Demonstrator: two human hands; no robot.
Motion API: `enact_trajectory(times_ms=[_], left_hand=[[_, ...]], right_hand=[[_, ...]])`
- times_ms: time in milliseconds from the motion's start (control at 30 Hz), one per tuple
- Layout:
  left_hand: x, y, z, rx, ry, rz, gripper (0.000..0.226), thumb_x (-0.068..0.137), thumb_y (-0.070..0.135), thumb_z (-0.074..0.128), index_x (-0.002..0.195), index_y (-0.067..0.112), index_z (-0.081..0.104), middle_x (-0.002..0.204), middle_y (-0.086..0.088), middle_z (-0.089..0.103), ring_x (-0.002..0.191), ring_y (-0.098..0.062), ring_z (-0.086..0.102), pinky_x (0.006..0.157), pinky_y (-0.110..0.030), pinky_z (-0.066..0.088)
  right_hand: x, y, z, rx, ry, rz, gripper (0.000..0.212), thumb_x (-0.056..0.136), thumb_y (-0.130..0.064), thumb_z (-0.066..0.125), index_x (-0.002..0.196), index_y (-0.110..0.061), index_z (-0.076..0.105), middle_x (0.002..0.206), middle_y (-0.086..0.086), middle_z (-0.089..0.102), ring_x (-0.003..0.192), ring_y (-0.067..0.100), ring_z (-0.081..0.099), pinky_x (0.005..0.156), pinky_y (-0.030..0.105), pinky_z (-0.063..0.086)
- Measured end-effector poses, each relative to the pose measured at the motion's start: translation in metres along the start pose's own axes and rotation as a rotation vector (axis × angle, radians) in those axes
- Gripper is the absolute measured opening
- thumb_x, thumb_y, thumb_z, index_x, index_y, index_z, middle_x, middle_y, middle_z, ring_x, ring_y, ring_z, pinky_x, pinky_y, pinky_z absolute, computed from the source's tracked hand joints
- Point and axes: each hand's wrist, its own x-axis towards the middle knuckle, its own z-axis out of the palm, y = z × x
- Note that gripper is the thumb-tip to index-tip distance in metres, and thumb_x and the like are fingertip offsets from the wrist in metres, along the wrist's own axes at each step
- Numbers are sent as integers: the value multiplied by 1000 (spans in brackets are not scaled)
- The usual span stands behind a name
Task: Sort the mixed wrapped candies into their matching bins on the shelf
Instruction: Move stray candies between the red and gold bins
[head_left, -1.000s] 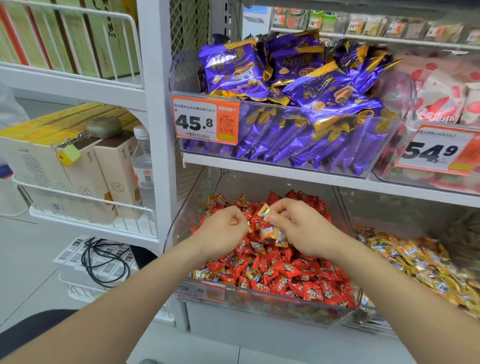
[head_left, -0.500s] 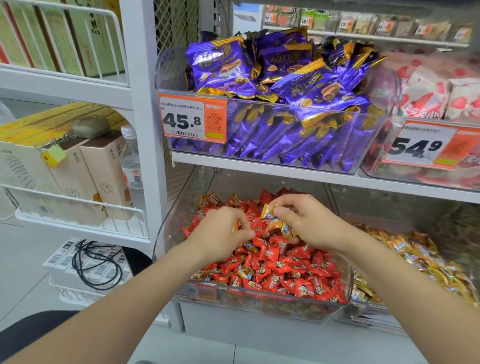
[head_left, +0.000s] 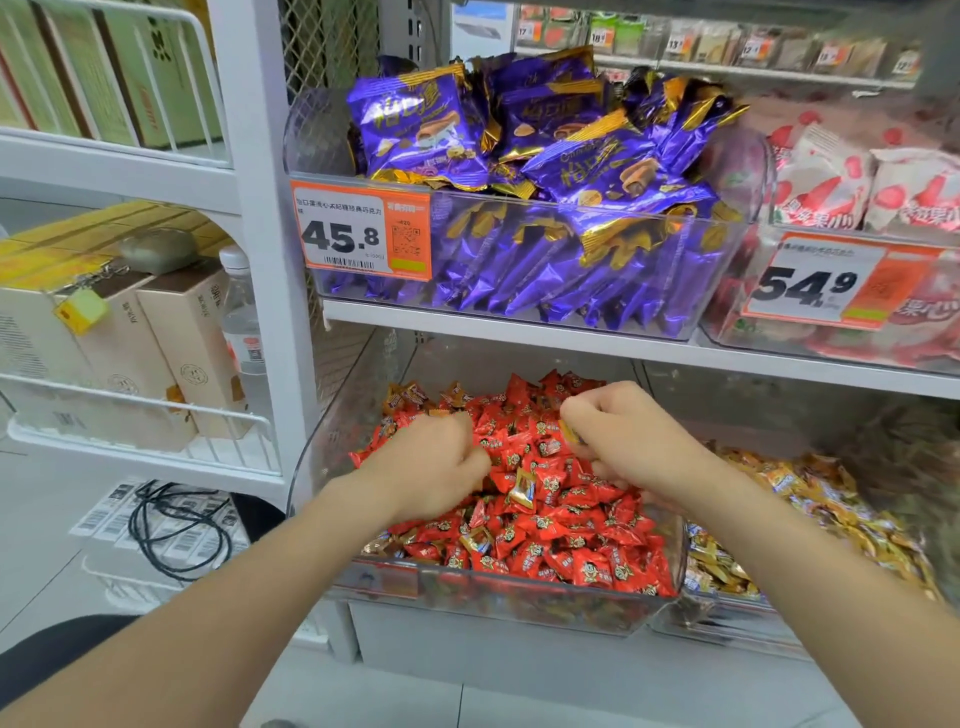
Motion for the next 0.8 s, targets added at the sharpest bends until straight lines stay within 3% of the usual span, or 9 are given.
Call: enact_trajectory(times_ms=[67, 167, 233, 333, 400, 467, 600, 700, 800], left_hand=[[-3, 2, -7, -30, 37, -46, 34, 98, 36, 49, 85, 5, 55, 78, -10, 66, 68, -27, 59, 61, -39, 46], [-9, 1, -13, -80, 26, -69, 26, 96, 35, 54, 90, 9, 51, 77, -8, 67, 60, -20, 56, 51, -33, 40], [-13, -1, -15, -134, -5, -44, 13, 97, 28, 56, 98, 16, 51, 77, -5, 69, 54, -15, 55, 49, -30, 41], [-19, -1, -17, -177, -32, 13, 8, 97, 20, 54, 98, 23, 62, 74, 0, 69, 52, -12, 53, 51, -28, 42], [-21, 1, -17, -160, -47, 19, 22, 99, 21, 51, 87, 20, 70, 73, 4, 70, 54, -4, 55, 54, -25, 43], [-20, 0, -17, -168, -63, -22, 31, 101, 25, 50, 84, 11, 71, 69, 7, 68, 50, -3, 51, 54, -25, 42], [-20, -7, -20, -201, -83, -99, 41, 98, 30, 50, 81, -5, 62, 58, -2, 46, 46, -14, 38, 54, -29, 38], [-22, -7, -24, -149, -54, -93, 44, 95, 37, 52, 61, 11, 44, 56, -3, 35, 48, -17, 32, 52, -29, 31], [-24, -9, -26, -73, -99, -58, 54, 100, 45, 50, 58, 15, 38, 52, -4, 33, 45, -18, 32, 47, -29, 29]], right_hand=[[-3, -5, 4, -27, -6, -5, 53, 106, -46, 52, 62, -18, 40, 56, 8, 42, 40, 18, 41, 42, 22, 35], [-8, -13, 9, -3, -75, -14, 59, 102, -53, 61, 66, -7, 62, 52, 9, 59, 45, 19, 54, 46, 24, 42], [-10, -16, 11, 101, -129, -62, 42, 103, -40, 66, 84, -4, 76, 62, 6, 69, 50, 12, 58, 46, 24, 41], [-5, -15, 12, 189, -174, -119, 18, 105, -27, 65, 103, -20, 81, 71, -1, 68, 59, 10, 59, 46, 24, 38], [5, -7, 12, 3, -109, -188, 25, 107, -32, 61, 96, -23, 81, 58, -8, 56, 51, 4, 51, 51, 23, 38], [13, 0, 13, -403, -35, -318, 34, 103, -50, 60, 88, -26, 78, 58, -13, 60, 58, 1, 57, 61, 29, 48], [13, 8, 21, -871, -222, -328, 32, 98, -59, 61, 124, -42, 69, 108, -13, 75, 107, 17, 68, 89, 42, 58], [13, 6, 26, -993, -268, -359, 29, 98, -53, 63, 121, -36, 68, 114, -9, 70, 111, 21, 64, 84, 38, 53], [16, 5, 24, -1019, -290, -374, 30, 96, -56, 67, 119, -36, 68, 114, -10, 66, 111, 20, 63, 78, 35, 47]])
